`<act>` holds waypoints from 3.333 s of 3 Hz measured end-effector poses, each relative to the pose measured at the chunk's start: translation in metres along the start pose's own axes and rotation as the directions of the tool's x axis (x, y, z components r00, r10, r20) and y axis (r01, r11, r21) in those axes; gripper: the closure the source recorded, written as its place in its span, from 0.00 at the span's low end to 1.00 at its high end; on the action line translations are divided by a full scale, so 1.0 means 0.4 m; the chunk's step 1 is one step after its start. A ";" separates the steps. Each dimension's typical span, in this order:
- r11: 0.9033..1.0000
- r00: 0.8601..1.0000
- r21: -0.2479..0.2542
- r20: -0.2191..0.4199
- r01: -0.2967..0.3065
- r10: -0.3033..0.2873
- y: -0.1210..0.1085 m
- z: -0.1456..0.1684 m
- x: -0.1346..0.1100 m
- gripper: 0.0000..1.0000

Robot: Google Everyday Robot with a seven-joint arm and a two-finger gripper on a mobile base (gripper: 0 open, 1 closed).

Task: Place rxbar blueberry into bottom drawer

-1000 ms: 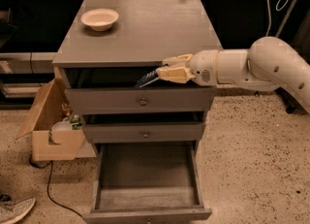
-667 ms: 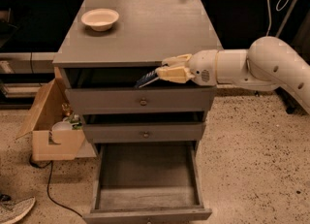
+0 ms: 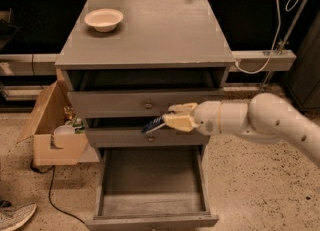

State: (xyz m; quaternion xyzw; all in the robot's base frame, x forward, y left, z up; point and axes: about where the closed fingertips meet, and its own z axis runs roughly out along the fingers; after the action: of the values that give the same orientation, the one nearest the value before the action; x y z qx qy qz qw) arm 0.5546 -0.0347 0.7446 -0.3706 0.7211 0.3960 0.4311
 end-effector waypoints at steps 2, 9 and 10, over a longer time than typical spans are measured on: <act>0.980 0.981 0.057 -0.027 -0.190 0.191 -0.005 0.131 0.408 1.00; 0.924 0.937 0.200 -0.064 -0.326 0.344 -0.360 0.510 0.999 0.74; 0.924 0.937 0.200 -0.064 -0.326 0.344 -0.360 0.510 0.999 0.50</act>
Offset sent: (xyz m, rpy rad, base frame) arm -0.0478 0.0153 -0.2667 -0.0120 0.2514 -0.1833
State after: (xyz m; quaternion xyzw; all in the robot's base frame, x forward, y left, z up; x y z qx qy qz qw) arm 0.6065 0.0104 0.2784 -0.2188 0.8278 0.3761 0.3542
